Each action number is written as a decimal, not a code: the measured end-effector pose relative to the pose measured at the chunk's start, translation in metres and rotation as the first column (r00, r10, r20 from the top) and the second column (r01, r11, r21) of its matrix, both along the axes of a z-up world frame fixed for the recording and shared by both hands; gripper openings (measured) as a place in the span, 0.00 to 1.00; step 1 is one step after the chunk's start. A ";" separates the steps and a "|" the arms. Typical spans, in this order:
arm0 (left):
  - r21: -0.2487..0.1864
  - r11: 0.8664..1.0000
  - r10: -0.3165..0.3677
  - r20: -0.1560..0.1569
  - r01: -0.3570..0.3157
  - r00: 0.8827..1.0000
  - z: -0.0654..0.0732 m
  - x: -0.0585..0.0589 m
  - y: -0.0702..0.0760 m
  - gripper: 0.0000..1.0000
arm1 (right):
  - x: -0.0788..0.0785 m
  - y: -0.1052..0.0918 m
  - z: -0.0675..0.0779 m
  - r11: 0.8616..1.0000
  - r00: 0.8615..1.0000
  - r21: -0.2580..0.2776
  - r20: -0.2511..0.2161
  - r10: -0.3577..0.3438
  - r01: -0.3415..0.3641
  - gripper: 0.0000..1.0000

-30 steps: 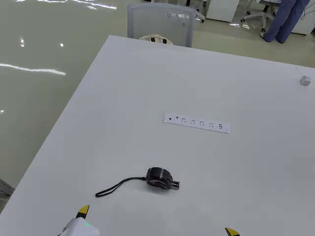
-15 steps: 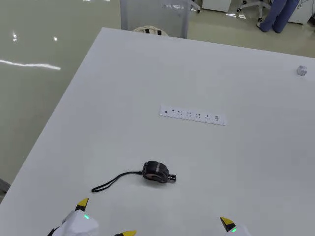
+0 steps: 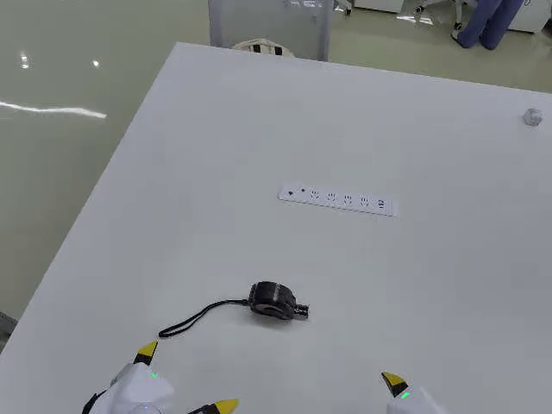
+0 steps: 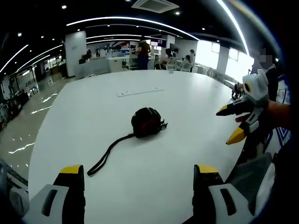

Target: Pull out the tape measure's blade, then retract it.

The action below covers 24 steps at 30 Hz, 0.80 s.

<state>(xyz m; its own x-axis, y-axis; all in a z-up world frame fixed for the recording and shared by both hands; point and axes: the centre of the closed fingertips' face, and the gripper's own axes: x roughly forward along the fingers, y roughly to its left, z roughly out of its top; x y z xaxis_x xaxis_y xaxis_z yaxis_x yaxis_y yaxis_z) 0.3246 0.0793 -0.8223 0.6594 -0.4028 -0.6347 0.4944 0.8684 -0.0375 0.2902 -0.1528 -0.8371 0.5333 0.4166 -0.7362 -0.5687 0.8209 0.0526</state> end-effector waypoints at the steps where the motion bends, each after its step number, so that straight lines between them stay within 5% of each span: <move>1: 0.001 1.000 -0.003 -0.001 0.003 1.000 -0.001 0.001 -0.001 0.94 | 0.001 0.001 0.000 1.000 1.000 0.000 0.000 0.003 -0.003 0.82; 24: 0.013 0.998 -0.065 -0.004 0.065 0.998 -0.007 0.019 -0.015 0.94 | 0.015 0.005 -0.005 0.999 0.999 -0.007 -0.006 0.032 -0.032 0.82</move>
